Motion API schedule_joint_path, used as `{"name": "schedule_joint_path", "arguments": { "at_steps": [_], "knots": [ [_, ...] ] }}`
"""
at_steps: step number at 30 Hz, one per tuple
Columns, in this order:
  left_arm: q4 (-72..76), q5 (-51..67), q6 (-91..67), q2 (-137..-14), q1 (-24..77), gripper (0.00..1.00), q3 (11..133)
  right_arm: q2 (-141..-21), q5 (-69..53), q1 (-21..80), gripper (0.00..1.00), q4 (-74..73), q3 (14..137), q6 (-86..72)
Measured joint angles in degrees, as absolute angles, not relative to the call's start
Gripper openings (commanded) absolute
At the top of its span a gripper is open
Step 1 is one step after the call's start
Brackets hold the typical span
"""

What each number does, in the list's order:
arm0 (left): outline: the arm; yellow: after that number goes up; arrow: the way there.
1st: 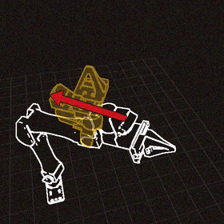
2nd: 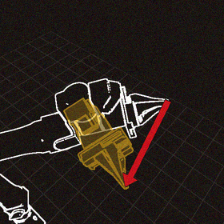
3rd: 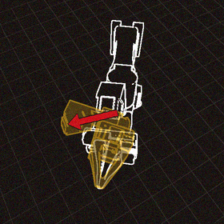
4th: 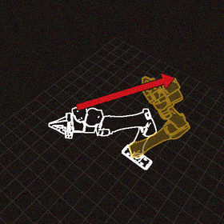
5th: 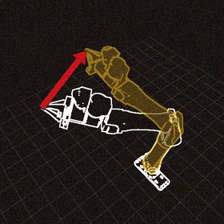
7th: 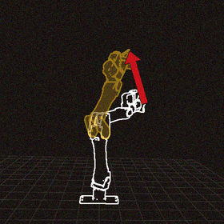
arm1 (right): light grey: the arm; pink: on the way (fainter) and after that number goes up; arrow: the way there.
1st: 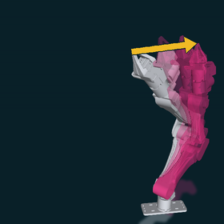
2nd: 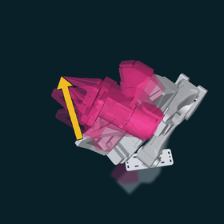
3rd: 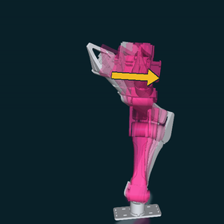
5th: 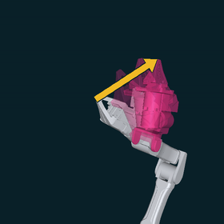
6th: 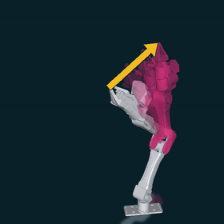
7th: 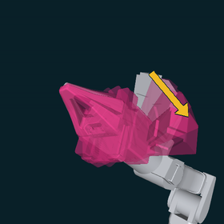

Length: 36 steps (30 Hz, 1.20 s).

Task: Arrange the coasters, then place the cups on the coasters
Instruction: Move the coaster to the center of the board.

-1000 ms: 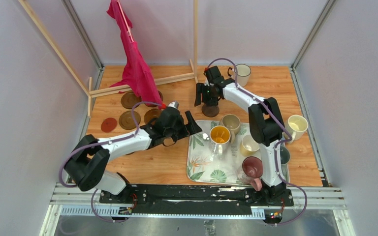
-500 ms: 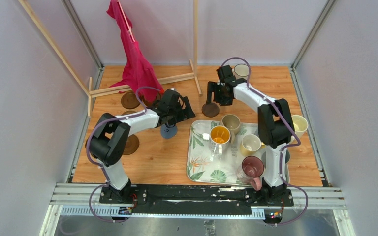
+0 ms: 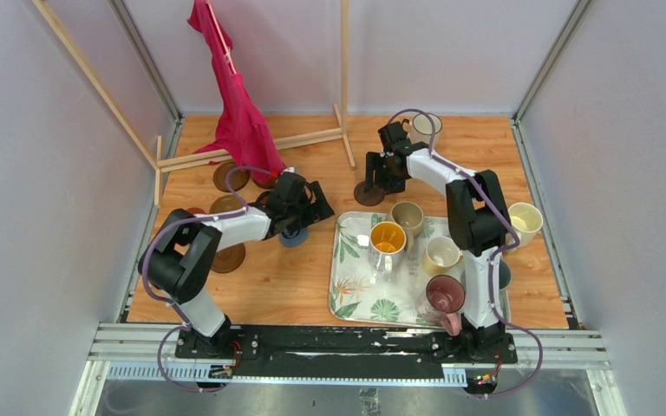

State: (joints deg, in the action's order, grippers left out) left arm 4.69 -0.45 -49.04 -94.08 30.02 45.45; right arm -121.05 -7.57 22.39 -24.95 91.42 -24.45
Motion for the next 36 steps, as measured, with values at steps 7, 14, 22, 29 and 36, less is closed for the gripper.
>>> {"name": "schedule_joint_path", "arguments": {
  "at_steps": [7, 14, 22, 29, 36],
  "knots": [
    [7.01, -0.64, -50.59, -87.68, 29.5, 1.0, 37.98, -122.41, -8.75, 22.5, 0.62, -24.4, 92.95, -24.49],
    [4.56, -1.78, -51.22, -80.71, 28.64, 1.0, 32.47, -123.81, -8.95, 24.05, 0.59, -23.35, 94.7, -24.49],
    [0.69, -2.61, -51.2, -73.41, 26.83, 1.0, 27.92, -126.21, -9.1, 27.79, 0.58, -22.76, 98.04, -24.47],
    [-8.71, -3.27, -49.98, -67.44, 26.33, 1.0, 27.81, -129.29, -9.87, 30.55, 0.58, -22.94, 102.76, -24.45],
    [-12.12, -4.62, -47.86, -68.14, 21.26, 1.0, 31.83, -131.59, -10.61, 32.88, 0.58, -23.9, 106.5, -24.45]
  ]
}}
